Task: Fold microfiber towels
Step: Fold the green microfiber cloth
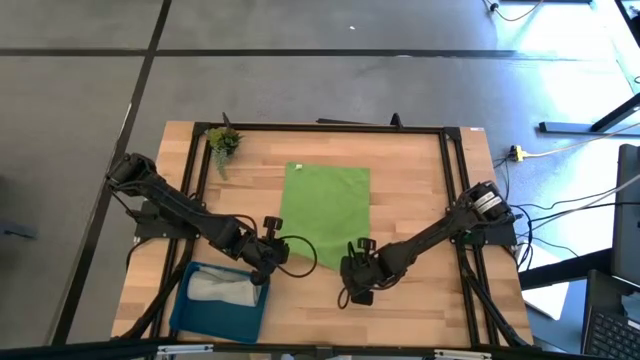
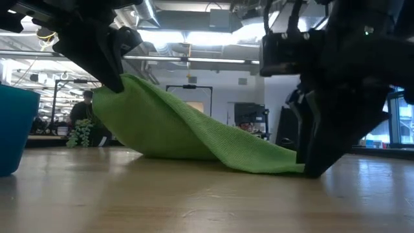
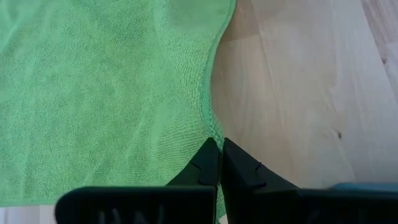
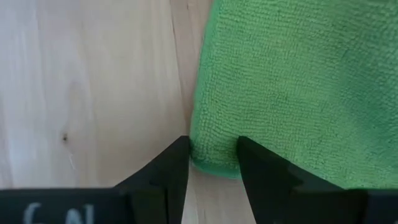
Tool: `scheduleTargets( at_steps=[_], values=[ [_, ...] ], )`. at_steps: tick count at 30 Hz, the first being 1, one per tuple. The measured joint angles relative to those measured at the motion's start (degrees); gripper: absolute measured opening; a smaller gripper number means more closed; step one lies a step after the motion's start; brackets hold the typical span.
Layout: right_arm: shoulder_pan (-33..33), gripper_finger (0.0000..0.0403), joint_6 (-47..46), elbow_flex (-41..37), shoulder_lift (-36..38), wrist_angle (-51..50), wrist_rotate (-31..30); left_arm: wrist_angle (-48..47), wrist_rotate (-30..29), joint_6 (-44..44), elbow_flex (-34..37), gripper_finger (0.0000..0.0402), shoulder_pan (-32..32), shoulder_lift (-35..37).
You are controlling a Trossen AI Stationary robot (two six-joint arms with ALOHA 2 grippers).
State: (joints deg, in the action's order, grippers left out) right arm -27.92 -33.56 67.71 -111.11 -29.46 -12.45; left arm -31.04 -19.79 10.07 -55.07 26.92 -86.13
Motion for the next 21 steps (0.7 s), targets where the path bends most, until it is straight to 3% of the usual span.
scheduleTargets(
  at_steps=[7,10,15,21],
  values=[
    [-0.1,0.0135,-4.9,-2.8,0.4,2.8,-1.7,0.0,0.0,0.0,0.0,0.0,0.0,0.0],
    [-0.1,0.0105,-8.5,-2.9,0.3,2.2,-2.8,0.0,0.0,0.0,0.0,0.0,0.0,0.0],
    [0.0,0.0014,-11.3,-2.7,0.4,1.5,-3.6,-0.5,0.0,0.3,0.0,0.0,0.0,0.0],
    [-0.3,0.0007,-9.6,4.1,0.0,-6.3,-2.7,-1.2,1.9,1.9,0.0,0.0,1.1,0.0]
  ],
)
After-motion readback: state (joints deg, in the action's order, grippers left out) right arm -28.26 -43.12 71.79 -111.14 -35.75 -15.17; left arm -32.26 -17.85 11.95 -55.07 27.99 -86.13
